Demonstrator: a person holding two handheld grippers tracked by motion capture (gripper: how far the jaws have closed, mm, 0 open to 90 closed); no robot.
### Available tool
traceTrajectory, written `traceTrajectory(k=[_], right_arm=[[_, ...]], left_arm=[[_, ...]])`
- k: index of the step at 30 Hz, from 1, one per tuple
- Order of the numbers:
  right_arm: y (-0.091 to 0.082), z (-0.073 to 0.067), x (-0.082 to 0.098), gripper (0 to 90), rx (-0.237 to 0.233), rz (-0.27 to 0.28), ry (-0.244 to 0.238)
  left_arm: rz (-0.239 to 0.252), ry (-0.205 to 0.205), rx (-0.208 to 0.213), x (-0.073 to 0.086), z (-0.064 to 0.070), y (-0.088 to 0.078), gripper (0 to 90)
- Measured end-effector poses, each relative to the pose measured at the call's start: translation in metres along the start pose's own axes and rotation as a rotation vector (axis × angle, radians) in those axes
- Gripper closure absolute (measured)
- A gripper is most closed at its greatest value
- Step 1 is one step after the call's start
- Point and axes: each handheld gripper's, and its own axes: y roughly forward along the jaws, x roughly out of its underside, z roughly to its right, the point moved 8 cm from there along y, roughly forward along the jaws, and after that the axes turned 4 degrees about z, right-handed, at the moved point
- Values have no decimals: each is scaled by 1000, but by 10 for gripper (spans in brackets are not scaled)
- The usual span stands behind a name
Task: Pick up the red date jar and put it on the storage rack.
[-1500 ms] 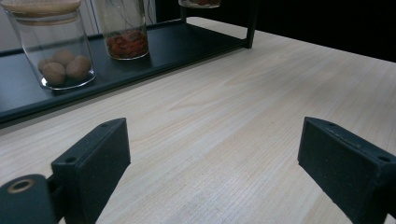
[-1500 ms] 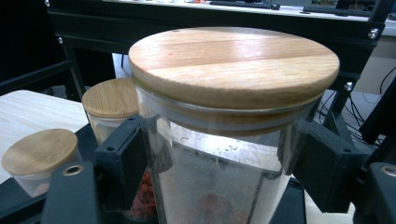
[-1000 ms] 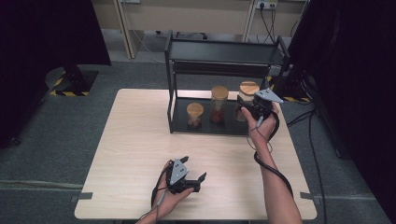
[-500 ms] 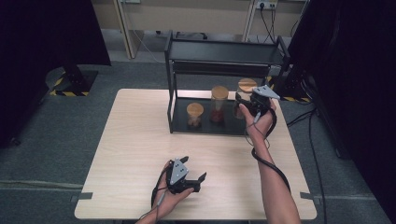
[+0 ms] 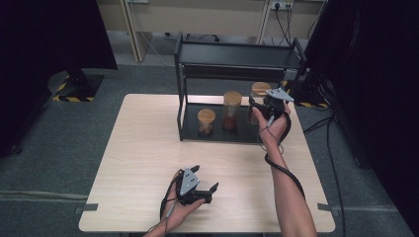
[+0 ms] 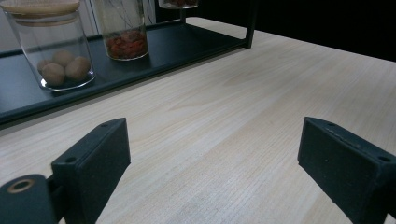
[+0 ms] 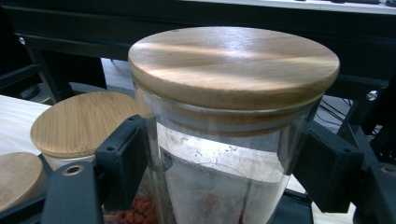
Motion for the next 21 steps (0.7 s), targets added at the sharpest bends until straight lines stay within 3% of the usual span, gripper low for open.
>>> traceTrajectory(k=[11,21], right_arm=[[10,5,3,256,13,-18,26],[18,9,9,256,27,-42,22]], left_arm=[[-1,3,-1,0,0,0,87],[-2,6,-1,0,0,0,88]])
